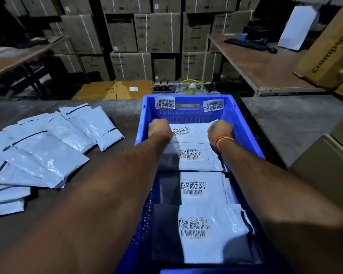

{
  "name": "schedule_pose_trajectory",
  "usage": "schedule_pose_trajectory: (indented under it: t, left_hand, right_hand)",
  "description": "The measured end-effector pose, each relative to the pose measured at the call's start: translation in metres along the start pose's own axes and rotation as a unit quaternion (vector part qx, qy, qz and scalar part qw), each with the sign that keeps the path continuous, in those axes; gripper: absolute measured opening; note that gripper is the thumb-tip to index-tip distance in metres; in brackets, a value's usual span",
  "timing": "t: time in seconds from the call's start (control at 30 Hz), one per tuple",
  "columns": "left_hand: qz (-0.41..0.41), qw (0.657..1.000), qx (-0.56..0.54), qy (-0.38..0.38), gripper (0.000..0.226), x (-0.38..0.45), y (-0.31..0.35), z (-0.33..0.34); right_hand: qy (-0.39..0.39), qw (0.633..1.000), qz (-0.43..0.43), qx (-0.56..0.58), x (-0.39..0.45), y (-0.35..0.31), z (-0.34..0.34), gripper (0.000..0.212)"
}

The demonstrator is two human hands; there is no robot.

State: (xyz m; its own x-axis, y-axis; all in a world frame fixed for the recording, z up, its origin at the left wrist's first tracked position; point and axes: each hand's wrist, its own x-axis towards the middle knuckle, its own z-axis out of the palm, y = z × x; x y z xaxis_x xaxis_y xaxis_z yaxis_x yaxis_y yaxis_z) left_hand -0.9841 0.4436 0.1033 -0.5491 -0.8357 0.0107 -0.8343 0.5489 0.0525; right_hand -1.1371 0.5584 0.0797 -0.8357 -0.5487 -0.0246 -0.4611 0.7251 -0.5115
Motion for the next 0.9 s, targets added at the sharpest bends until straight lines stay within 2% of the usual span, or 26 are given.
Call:
schedule_pose_trajectory:
  t: [0.07, 0.2, 0.33, 0.47, 0.53, 0.7, 0.9]
  left_hand:
    - [0.009, 1.0, -0.005, -0.01, 0.032, -0.004, 0.0, -0.002]
    - [0.042, 0.998, -0.041, 0.014, 0.031, -0.017, -0.003, -0.018]
    - [0.067, 0.993, -0.086, 0.041, 0.023, -0.029, -0.014, -0.045]
    - [0.092, 0.981, -0.141, 0.097, 0.032, -0.045, -0.034, -0.076]
    - [0.086, 0.976, -0.151, 0.133, 0.03, -0.053, -0.052, -0.093]
    - [0.051, 0.973, -0.154, 0.163, 0.035, -0.076, -0.121, -0.124]
    - [0.02, 0.977, -0.14, 0.157, 0.032, -0.111, -0.223, -0.141]
  right_hand:
    - [0.032, 0.998, -0.038, -0.035, -0.009, -0.005, -0.005, 0.024]
    - [0.086, 0.993, -0.051, -0.06, -0.027, -0.017, -0.019, 0.03]
    - [0.082, 0.99, -0.088, -0.074, -0.042, -0.041, -0.036, 0.034]
    - [0.1, 0.984, -0.132, -0.066, -0.067, -0.076, -0.053, 0.029]
    - [0.116, 0.98, -0.151, -0.057, -0.084, -0.098, -0.061, 0.027]
    - [0.126, 0.971, -0.198, -0.038, -0.132, -0.156, -0.062, 0.03]
    - [0.11, 0.966, -0.232, -0.031, -0.203, -0.237, -0.031, 0.036]
